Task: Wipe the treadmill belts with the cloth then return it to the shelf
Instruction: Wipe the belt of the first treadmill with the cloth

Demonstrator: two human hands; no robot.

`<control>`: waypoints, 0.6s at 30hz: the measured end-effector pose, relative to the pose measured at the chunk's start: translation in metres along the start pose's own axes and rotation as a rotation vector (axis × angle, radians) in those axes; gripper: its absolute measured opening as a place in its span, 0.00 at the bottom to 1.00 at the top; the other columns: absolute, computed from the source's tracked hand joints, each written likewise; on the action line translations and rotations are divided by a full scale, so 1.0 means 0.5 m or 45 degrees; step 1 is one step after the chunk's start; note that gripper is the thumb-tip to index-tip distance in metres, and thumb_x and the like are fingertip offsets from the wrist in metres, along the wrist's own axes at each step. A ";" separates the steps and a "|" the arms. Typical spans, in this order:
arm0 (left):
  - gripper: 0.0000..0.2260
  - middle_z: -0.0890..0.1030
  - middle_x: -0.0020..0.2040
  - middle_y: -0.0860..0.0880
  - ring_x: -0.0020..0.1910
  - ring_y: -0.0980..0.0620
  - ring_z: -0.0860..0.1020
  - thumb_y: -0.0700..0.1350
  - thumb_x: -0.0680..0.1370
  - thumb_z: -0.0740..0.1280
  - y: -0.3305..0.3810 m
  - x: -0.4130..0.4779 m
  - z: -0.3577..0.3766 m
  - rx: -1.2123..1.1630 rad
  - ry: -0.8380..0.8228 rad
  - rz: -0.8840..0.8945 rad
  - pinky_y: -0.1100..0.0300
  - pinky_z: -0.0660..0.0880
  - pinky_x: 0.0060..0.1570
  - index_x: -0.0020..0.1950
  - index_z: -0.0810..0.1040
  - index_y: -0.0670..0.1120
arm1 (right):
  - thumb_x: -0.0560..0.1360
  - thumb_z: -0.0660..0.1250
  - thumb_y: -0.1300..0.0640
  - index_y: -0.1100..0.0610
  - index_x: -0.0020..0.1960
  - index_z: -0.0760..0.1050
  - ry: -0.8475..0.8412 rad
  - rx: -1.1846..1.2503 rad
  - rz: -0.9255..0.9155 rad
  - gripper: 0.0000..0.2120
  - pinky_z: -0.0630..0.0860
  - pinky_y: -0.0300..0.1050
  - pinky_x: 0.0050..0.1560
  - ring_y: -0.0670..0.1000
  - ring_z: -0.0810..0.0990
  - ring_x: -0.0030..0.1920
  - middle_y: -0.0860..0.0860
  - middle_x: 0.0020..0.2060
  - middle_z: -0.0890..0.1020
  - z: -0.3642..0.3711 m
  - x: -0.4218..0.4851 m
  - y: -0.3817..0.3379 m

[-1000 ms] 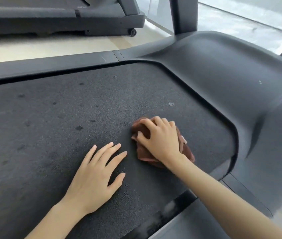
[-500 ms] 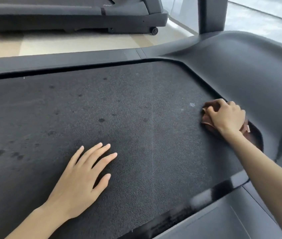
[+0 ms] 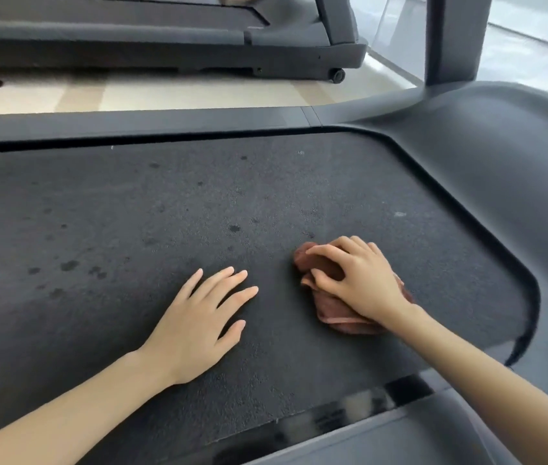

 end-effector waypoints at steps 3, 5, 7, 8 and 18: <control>0.26 0.52 0.77 0.57 0.75 0.58 0.45 0.60 0.77 0.41 -0.034 -0.013 -0.009 0.019 -0.030 0.087 0.55 0.42 0.73 0.76 0.53 0.58 | 0.73 0.63 0.43 0.48 0.57 0.77 0.119 -0.106 0.530 0.16 0.67 0.53 0.54 0.59 0.74 0.55 0.54 0.50 0.80 -0.014 0.032 0.100; 0.24 0.54 0.76 0.58 0.75 0.59 0.49 0.59 0.78 0.45 -0.078 -0.047 -0.025 0.036 -0.067 0.129 0.54 0.47 0.74 0.75 0.56 0.59 | 0.73 0.62 0.44 0.52 0.56 0.78 0.156 -0.145 0.807 0.17 0.66 0.55 0.56 0.61 0.73 0.57 0.58 0.52 0.80 -0.005 0.063 0.099; 0.24 0.52 0.76 0.60 0.75 0.61 0.46 0.60 0.78 0.44 -0.124 -0.096 -0.033 0.042 -0.082 0.068 0.55 0.46 0.74 0.74 0.54 0.61 | 0.73 0.62 0.45 0.53 0.55 0.78 0.171 -0.231 0.788 0.17 0.65 0.54 0.55 0.61 0.73 0.55 0.59 0.51 0.80 0.025 0.089 0.036; 0.24 0.50 0.76 0.62 0.74 0.62 0.43 0.61 0.78 0.42 -0.140 -0.121 -0.031 0.016 -0.074 0.021 0.56 0.44 0.74 0.74 0.51 0.63 | 0.73 0.62 0.45 0.53 0.54 0.78 0.170 -0.240 0.713 0.16 0.65 0.53 0.54 0.61 0.74 0.54 0.58 0.50 0.80 0.041 0.101 -0.012; 0.23 0.56 0.75 0.60 0.74 0.59 0.51 0.60 0.78 0.45 -0.203 -0.270 -0.042 -0.051 -0.015 -0.151 0.58 0.46 0.72 0.73 0.59 0.60 | 0.74 0.61 0.42 0.47 0.54 0.78 0.083 0.042 -0.097 0.15 0.66 0.49 0.49 0.54 0.75 0.50 0.49 0.46 0.79 0.113 0.106 -0.427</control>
Point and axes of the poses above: each hand's wrist, its own x-axis towards the middle knuckle, its own z-axis out of the palm, y = z × x, the point moved 2 cm from there along x, towards the middle knuckle
